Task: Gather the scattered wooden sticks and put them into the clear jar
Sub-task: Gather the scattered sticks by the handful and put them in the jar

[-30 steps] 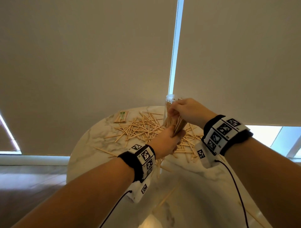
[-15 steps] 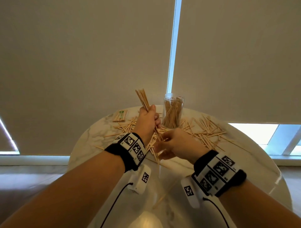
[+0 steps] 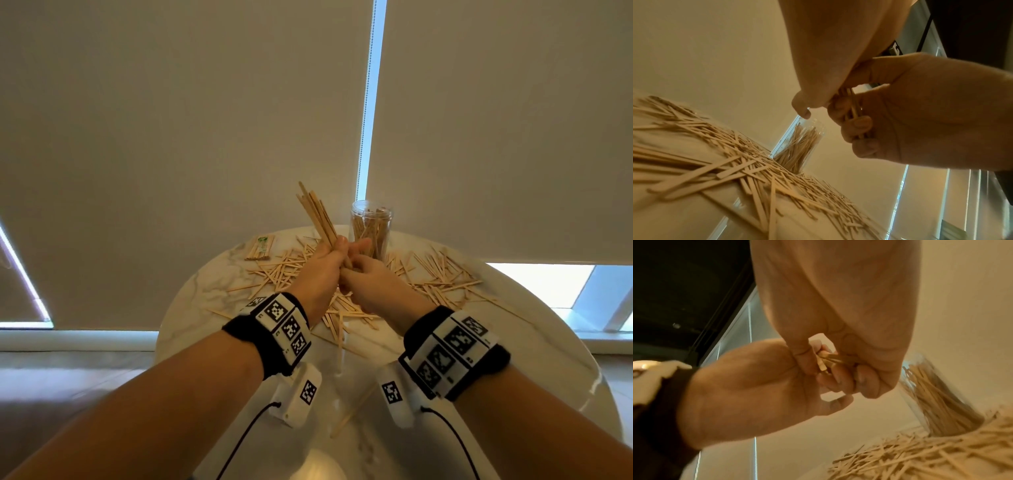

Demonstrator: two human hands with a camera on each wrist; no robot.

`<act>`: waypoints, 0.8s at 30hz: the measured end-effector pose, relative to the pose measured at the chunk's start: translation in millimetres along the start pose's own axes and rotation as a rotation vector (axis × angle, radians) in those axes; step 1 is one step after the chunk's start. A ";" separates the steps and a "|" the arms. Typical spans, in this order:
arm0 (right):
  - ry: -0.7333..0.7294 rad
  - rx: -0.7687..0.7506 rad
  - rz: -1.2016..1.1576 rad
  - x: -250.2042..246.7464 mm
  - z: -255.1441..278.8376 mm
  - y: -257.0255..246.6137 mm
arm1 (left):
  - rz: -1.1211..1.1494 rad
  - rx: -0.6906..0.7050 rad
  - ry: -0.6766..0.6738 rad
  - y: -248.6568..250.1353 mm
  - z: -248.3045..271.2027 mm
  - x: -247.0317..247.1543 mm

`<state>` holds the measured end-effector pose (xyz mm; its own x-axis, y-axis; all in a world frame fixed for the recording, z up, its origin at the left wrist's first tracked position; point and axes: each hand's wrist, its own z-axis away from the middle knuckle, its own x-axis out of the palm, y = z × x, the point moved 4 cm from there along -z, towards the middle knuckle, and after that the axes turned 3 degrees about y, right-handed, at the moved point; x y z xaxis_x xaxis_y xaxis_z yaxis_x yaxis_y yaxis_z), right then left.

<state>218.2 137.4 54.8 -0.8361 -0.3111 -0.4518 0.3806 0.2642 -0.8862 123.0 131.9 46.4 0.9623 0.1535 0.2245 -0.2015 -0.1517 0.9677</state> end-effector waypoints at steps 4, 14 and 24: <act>-0.067 -0.014 0.195 0.2 -3.5 1.1 | 0.031 -0.099 -0.061 -6.8 -2.8 -0.6; -0.087 -0.068 0.579 -4.2 3.7 16.9 | 0.343 0.009 0.251 29.9 -20.2 -34.2; 0.003 -0.040 0.755 -14.7 -8.0 27.6 | 0.041 -0.097 0.224 17.6 -25.3 -26.6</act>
<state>237.8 156.5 37.8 -0.3551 -0.0298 -0.9343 0.8359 0.4374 -0.3317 89.3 149.9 60.4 0.8904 0.3637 0.2737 -0.2668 -0.0699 0.9612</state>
